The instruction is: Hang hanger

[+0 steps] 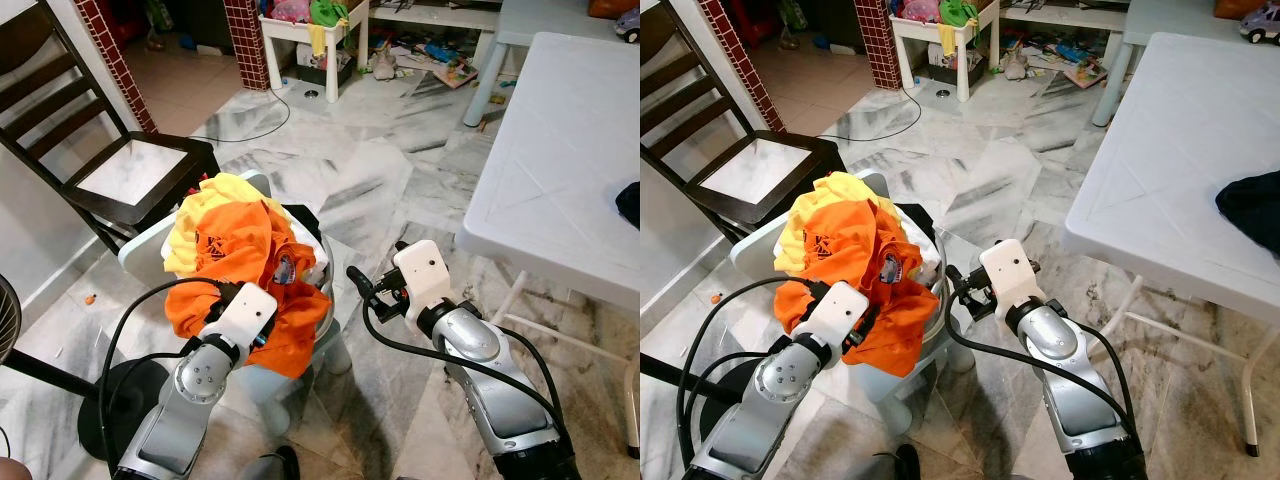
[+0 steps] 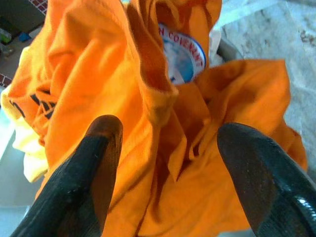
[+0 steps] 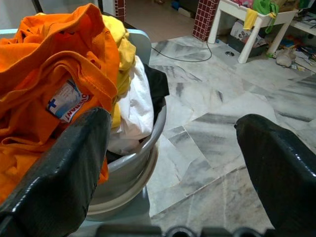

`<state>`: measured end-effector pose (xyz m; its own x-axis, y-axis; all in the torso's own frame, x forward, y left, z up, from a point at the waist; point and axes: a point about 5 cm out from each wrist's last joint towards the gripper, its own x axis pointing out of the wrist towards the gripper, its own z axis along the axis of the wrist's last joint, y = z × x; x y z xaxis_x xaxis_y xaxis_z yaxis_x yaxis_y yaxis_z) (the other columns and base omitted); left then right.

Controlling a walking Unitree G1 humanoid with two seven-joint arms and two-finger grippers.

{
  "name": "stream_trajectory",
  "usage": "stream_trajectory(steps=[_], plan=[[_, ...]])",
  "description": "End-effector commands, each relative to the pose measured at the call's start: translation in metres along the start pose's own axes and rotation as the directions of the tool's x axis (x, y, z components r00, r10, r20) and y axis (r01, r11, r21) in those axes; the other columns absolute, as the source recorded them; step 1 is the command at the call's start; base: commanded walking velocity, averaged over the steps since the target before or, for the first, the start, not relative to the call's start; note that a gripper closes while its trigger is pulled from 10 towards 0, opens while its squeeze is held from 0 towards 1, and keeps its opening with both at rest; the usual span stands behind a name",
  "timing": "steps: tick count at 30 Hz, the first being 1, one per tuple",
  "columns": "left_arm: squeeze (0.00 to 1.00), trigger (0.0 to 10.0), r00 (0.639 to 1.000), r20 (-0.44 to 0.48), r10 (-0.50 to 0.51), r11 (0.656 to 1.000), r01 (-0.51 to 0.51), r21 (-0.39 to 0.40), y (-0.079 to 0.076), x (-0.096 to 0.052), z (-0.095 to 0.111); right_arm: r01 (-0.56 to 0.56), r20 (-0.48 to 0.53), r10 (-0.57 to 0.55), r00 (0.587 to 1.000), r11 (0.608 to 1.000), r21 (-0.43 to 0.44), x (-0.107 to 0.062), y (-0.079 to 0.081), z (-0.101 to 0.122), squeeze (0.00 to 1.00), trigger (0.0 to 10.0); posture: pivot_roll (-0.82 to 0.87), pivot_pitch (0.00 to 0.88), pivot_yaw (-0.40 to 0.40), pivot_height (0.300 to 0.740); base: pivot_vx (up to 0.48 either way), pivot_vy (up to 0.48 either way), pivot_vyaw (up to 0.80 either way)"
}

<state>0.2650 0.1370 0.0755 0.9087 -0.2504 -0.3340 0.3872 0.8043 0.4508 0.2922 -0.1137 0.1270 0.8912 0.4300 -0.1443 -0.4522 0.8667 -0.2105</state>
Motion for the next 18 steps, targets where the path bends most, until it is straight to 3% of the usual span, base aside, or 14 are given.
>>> stream_trajectory(steps=[1,7,8,9,10,11,18], plan=[[1.0,10.0,1.0,-0.014,0.017,1.0,-0.017,0.022,0.006,-0.004,-0.003,-0.012,0.01,0.012,1.0,1.0,-0.001,0.001,0.003,0.002,0.0,10.0,-0.05,0.128,0.085,0.74,0.0,0.0,0.0],[1.0,10.0,0.999,-0.045,0.026,0.996,-0.022,0.082,0.011,-0.009,-0.017,-0.015,0.007,0.015,1.0,1.0,0.003,0.001,0.004,0.001,0.0,10.0,-0.05,0.131,0.086,0.74,0.0,0.0,0.0],[0.83,10.0,0.998,-0.052,0.028,0.995,-0.023,0.096,0.013,-0.009,-0.02,-0.02,0.009,0.02,1.0,1.0,0.004,0.001,0.005,0.001,0.0,10.0,-0.05,0.131,0.086,0.74,0.0,0.0,0.0],[0.83,10.0,0.998,-0.054,0.028,0.995,-0.023,0.1,0.014,-0.009,-0.02,-0.021,0.009,0.021,1.0,1.0,0.004,0.001,0.005,0.001,0.0,10.0,-0.05,0.132,0.085,0.74,0.0,0.0,0.0],[0.31,10.0,0.998,-0.052,0.03,0.994,-0.025,0.109,0.016,-0.007,-0.021,-0.02,0.009,0.02,1.0,1.0,0.005,0.001,0.005,0.001,0.0,10.0,-0.05,0.132,0.085,0.74,0.0,0.0,0.0],[0.0,10.0,0.998,-0.05,0.03,0.993,-0.024,0.116,0.017,-0.005,-0.021,-0.02,0.01,0.02,1.0,1.0,0.005,0.001,0.004,0.001,0.0,10.0,-0.05,0.132,0.085,0.74,0.0,0.0,0.0],[0.0,10.0,0.999,-0.036,0.035,0.988,-0.029,0.152,0.022,0.013,-0.02,-0.019,0.011,0.019,1.0,1.0,0.0,0.001,0.004,0.003,0.0,10.0,-0.06,0.133,0.086,0.74,0.0,0.0,0.0]])
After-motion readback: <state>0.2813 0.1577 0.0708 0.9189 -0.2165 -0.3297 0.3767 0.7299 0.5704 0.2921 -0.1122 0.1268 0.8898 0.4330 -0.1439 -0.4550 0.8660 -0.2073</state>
